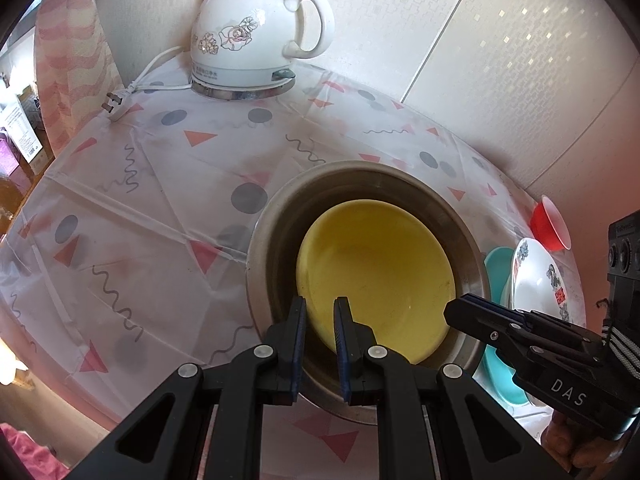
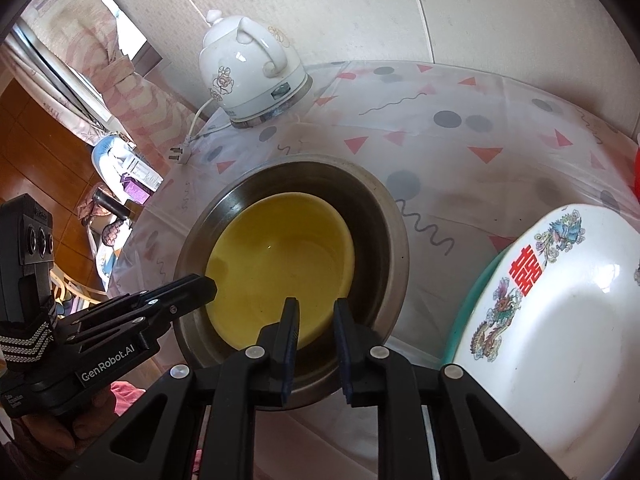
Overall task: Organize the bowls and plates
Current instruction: 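Lift the yellow bowl with the left gripper and lower it into the steel bowl, then open the left gripper and release the yellow bowl inside the steel bowl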
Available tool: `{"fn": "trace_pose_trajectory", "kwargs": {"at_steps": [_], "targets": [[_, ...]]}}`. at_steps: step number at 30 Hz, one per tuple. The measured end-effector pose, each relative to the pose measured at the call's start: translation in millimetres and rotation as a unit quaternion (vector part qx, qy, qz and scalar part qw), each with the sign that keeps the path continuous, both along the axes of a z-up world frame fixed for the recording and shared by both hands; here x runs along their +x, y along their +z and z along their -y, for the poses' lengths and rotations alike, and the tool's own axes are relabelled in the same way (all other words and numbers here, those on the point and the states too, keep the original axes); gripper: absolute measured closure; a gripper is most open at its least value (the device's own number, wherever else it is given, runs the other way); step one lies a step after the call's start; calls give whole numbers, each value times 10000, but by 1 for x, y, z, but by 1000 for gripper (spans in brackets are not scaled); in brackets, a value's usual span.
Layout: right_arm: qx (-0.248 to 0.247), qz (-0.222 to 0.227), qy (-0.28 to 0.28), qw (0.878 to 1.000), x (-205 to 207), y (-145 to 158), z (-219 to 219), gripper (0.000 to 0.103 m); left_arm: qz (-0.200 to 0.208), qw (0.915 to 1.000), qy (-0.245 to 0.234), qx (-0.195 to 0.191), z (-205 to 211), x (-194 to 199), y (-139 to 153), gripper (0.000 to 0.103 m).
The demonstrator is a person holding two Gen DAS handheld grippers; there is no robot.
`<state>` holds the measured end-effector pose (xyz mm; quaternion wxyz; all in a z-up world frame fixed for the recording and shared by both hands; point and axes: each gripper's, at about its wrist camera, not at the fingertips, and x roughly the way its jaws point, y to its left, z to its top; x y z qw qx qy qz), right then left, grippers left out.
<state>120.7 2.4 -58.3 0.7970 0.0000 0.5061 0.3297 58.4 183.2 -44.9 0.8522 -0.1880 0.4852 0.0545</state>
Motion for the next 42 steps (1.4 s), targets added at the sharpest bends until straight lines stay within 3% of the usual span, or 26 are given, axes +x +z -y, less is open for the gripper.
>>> {"fn": "trace_pose_trajectory", "kwargs": {"at_steps": [4,9,26,35,42], "targets": [[-101,119,1,9999,0,1,-2,84,-1,9999,-12,134,1,1,0,89],[136,-103,-71,9998,3,1,6,80,54,9998,10,173,0,-2,2,89],[498,114,-648,9966,4,22,49,76,517,9961,-231,679,29,-4,40,89],[606,183,-1309,9894,16,30,101,76,599,9932,-637,767,61,8,51,89],[727,244,-2046,9758,29,35,161,76,616,9880,-1065,931,92,25,54,89]]}}
